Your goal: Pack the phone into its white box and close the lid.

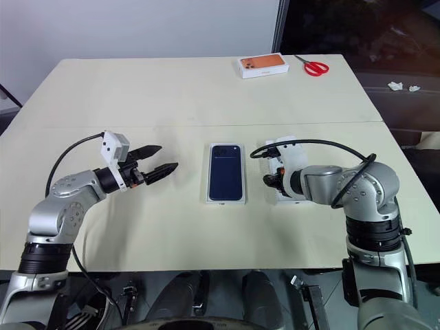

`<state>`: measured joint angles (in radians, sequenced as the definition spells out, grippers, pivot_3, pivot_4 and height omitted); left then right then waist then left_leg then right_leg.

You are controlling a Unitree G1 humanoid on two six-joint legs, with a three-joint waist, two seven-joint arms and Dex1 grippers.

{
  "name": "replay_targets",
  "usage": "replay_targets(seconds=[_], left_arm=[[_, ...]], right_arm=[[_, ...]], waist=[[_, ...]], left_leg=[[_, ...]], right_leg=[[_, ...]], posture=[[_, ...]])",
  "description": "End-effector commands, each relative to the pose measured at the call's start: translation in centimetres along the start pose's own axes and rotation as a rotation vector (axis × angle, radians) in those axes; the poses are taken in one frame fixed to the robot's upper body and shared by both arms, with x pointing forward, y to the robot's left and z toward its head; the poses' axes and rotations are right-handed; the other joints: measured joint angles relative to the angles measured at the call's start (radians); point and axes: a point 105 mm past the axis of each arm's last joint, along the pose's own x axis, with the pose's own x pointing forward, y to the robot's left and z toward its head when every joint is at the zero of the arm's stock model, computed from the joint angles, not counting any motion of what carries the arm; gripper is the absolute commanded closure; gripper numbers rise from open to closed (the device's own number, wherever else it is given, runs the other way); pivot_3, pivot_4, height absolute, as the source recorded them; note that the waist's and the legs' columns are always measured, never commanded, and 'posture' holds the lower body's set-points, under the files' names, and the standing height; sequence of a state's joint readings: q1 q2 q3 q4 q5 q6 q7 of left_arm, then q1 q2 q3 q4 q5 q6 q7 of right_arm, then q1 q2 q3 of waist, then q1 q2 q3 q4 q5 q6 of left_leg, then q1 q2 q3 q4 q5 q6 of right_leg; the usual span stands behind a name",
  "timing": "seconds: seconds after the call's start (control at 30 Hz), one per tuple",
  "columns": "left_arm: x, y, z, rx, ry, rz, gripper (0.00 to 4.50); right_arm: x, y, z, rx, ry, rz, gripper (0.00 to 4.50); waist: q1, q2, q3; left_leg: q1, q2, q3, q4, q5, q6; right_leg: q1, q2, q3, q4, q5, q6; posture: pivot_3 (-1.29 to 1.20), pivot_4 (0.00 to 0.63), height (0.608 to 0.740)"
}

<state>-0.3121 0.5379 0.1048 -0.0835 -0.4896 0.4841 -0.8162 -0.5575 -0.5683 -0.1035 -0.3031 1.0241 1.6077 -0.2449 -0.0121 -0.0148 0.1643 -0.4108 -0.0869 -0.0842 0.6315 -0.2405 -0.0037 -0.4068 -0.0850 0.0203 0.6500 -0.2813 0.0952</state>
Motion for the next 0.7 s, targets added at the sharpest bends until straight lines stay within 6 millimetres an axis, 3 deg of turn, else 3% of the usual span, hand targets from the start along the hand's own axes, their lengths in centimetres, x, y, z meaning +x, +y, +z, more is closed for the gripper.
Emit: replay_targets(seconds=[0.03, 0.53, 0.63, 0.7], left_arm=[[0.0, -0.2, 1.9, 0.027, -0.055, 0.001, 0.00], [0.0, 0.0, 2.3, 0.018, -0.064, 0.017, 0.00], [-0.1, 0.3, 2.4, 0.019, -0.067, 0.029, 0.00], [-0.1, 0.6, 2.4, 0.018, -0.069, 0.036, 0.00]], right_arm=[[0.2, -0.5, -1.4, -0.006, 0.047, -0.052, 4.49], [0.3, -0.7, -0.6, 0.022, 0.036, -0.096, 4.49], [0.1, -1.0, 0.3, 0.033, 0.018, -0.098, 4.49], [-0.1, -0.8, 2.0, 0.087, -0.040, -0.064, 4.49]], waist=[[0.000, 0.000, 0.000], [0.000, 0.000, 0.000], [-0.001, 0.000, 0.000], [-0.002, 0.000, 0.000]], left_leg=[[0.000, 0.000, 0.000, 0.000, 0.000, 0.000], [0.001, 0.000, 0.000, 0.001, 0.000, 0.001], [0.001, 0.000, 0.000, 0.001, 0.000, 0.001], [0.001, 0.000, 0.000, 0.001, 0.000, 0.001]], right_leg=[[0.000, 0.000, 0.000, 0.000, 0.000, 0.000], [0.002, 0.001, 0.000, 0.000, 0.000, 0.000], [0.002, 0.001, 0.000, 0.000, 0.000, 0.000], [0.002, 0.001, 0.000, 0.000, 0.000, 0.000]], posture=[[0.00, 0.150, 0.740], [0.00, 0.150, 0.740], [0.00, 0.150, 0.740], [0.00, 0.150, 0.740]])
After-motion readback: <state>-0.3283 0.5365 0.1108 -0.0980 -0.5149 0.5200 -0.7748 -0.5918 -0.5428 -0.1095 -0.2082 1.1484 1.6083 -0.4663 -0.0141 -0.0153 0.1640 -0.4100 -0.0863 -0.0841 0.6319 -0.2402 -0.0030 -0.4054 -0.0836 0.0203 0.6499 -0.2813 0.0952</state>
